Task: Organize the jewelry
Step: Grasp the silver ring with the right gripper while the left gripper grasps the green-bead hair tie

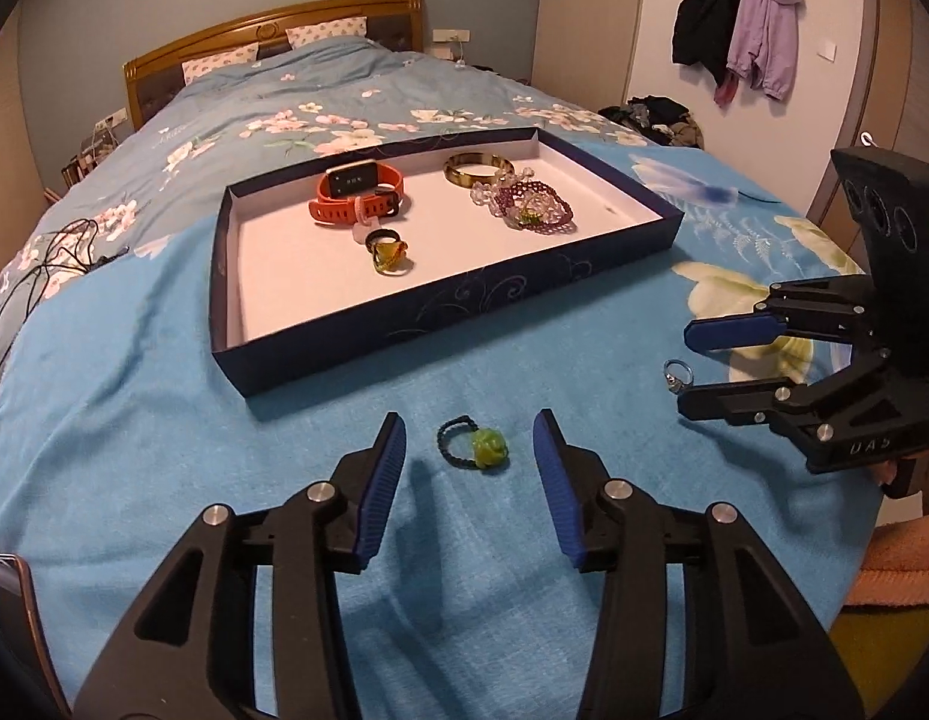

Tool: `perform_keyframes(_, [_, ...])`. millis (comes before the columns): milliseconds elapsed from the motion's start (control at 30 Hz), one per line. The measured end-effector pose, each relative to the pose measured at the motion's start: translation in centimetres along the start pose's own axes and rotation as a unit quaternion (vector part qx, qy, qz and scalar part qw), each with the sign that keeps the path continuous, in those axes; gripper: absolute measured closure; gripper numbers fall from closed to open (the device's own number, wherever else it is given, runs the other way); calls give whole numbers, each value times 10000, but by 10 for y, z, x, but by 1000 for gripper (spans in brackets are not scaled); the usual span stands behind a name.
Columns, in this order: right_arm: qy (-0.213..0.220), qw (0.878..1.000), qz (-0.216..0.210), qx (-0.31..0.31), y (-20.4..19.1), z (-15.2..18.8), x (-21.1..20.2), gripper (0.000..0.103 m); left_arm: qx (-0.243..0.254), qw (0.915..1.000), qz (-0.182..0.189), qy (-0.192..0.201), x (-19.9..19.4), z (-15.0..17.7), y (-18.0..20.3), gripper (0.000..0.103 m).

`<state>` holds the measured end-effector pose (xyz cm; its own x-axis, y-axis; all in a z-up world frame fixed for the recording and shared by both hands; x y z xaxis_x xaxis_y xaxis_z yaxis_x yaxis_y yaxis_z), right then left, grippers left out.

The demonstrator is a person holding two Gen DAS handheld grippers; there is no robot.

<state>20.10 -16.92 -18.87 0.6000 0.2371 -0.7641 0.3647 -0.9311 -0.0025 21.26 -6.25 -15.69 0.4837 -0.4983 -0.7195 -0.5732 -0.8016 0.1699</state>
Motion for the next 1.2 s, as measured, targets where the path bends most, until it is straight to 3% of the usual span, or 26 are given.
perform_keyframes(533, [28,9997,243,-87,-2,0,2,57,-191,9997,-10,-173,10,3,-1,59])
perform_keyframes(667, [31,9994,312,-122,-3,1,2,66,-151,9997,-24,-210,11,4,1,59])
perform_keyframes(800, [34,9995,289,-114,-2,1,1,83,-149,9995,38,-271,14,6,3,59])
perform_keyframes(1033, [39,9996,264,-99,-2,1,1,83,-136,9995,79,-290,15,7,5,60])
perform_keyframes(1200, [53,9996,252,-78,-2,1,-1,83,-206,9994,78,-273,15,7,4,68])
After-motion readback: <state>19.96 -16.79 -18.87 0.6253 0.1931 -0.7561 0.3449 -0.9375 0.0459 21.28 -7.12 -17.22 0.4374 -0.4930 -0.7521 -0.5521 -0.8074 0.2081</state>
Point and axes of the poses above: each gripper's, at about its wrist camera, not at the fingertips, and x roughly the way its jaws point, y to its right, z to its underside, the point moved 10 cm from there along x, roughly the way its jaws point, and after that the axes turned 10 degrees about z, right-handed, at the moved point
